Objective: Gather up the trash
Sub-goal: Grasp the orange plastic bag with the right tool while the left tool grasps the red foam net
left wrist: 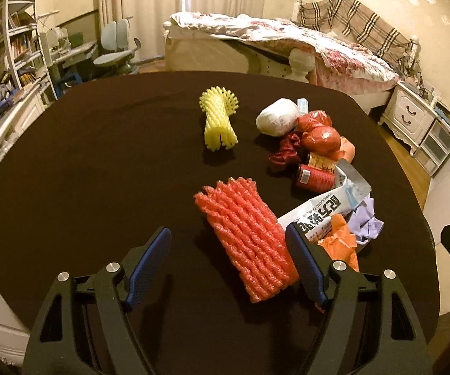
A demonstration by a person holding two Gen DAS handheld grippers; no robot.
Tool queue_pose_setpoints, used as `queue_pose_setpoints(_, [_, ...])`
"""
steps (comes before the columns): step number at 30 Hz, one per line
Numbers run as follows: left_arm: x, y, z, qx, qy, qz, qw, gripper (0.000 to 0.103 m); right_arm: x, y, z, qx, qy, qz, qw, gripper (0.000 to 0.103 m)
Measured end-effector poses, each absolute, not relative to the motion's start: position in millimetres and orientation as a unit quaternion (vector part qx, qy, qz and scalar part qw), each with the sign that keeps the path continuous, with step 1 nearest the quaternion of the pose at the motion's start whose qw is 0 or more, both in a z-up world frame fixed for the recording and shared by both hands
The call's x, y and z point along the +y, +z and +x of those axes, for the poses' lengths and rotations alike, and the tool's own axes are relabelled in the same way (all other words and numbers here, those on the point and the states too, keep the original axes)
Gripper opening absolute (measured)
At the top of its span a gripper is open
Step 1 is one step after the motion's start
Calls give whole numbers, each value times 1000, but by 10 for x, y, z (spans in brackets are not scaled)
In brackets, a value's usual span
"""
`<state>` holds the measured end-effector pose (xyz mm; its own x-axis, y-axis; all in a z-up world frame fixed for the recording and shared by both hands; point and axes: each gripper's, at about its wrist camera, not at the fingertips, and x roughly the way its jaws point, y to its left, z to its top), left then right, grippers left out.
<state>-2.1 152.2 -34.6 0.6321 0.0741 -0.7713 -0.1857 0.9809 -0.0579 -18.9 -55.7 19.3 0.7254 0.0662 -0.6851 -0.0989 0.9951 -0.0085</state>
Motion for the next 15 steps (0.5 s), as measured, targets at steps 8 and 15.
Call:
queue_pose_setpoints(8, [1567,-428,-60,436,5,-101,894,45,-430,138,-195,377,60,-30,924,85])
queue_pose_setpoints(15, [1612,-319,-230,429,-3,-91,899,31,-283,166,-260,377,83,-36,922,85])
